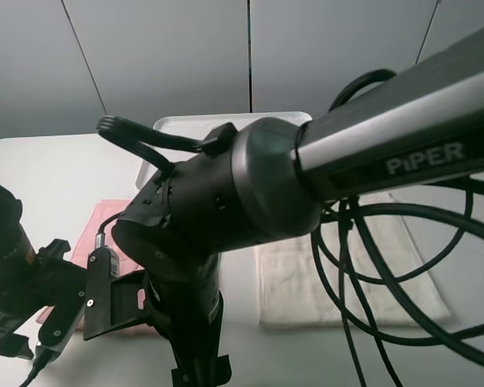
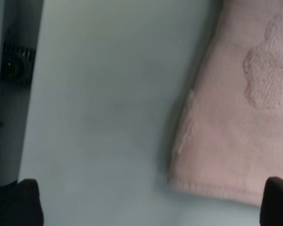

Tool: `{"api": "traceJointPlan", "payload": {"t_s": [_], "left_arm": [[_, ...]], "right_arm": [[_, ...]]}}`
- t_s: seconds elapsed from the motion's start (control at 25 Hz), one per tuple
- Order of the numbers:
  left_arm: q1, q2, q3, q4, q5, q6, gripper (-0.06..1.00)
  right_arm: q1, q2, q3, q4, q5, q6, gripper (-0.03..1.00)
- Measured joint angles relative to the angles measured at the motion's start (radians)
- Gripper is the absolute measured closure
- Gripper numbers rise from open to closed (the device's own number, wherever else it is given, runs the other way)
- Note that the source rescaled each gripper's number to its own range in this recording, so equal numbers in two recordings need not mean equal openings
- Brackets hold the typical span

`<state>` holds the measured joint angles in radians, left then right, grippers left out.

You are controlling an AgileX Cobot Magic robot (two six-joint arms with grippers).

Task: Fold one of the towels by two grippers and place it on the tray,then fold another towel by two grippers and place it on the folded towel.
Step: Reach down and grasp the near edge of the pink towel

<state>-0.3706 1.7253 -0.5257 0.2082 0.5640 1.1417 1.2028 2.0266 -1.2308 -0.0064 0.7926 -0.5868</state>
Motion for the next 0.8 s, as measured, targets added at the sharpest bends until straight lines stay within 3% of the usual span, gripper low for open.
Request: {"api": "traceJointPlan", "payload": {"t_s": [0.44,0.8], "left_arm": [[-0.004,0.000,0.000,0.006,0.000,-0.021,-0.04],[-0.004,0.000,0.000,0.006,0.000,-0.021,-0.04]], "right_arm": [[0.002,0.089,-0.011,-0.016,-0.028,0.041,-0.03],[0.002,0.110,-0.015,-0.110,-0.024,0.134,-0.03]]}}
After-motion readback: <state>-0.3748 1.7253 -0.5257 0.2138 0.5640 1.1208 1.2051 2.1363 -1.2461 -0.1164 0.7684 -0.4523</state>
